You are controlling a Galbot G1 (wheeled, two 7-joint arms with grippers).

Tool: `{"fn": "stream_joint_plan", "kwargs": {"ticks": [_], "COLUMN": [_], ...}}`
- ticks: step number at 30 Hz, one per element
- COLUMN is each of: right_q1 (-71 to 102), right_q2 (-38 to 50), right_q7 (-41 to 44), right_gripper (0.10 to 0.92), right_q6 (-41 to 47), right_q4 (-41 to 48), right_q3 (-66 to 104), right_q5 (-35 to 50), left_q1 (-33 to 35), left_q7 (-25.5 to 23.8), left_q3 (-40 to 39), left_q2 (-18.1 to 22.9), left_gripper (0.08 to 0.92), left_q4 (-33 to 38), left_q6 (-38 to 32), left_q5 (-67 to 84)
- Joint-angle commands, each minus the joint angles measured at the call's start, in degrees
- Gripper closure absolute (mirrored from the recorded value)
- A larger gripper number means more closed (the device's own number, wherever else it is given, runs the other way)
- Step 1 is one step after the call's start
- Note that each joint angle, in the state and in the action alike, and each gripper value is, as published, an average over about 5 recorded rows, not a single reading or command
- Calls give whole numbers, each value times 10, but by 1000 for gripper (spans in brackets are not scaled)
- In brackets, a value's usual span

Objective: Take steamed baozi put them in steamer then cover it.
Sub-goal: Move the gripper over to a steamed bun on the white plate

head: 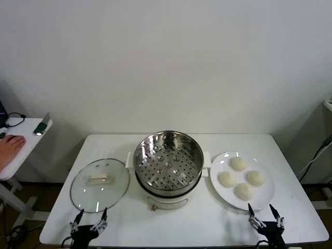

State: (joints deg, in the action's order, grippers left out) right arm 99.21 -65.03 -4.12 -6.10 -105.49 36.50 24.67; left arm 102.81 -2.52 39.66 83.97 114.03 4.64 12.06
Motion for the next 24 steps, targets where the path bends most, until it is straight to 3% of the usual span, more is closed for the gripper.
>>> {"fn": "stream_joint_plan", "kwargs": {"ticks": [1, 7, 13, 18, 24], "right_q1": [-70, -275, -499, -649, -893], "right_q2": [15, 109, 295, 433, 475], "right_q7": [-46, -41, 136, 355, 598], "right_gripper": [203, 203, 203, 203, 203], "right_q6": [140, 320, 369, 314, 143], "right_q4": [-37, -37, 72, 142, 250], "right_q3": [8, -19, -172, -361, -621], "right_q5": [-19, -10, 0, -101, -245], "left_q1": [1, -4, -12, -17, -22], "left_q7": [-1, -4, -7, -9, -10], "left_q3": [0, -7, -14, -15, -17], "left_q2": [-1, -2, -1, -3, -1], "left_gripper": [177, 177, 177, 177, 177], "left_q4": [2, 6, 12, 15, 16], "left_q6": [0, 1, 3, 5, 6], "left_q5": [-1, -2, -4, -12, -12]}}
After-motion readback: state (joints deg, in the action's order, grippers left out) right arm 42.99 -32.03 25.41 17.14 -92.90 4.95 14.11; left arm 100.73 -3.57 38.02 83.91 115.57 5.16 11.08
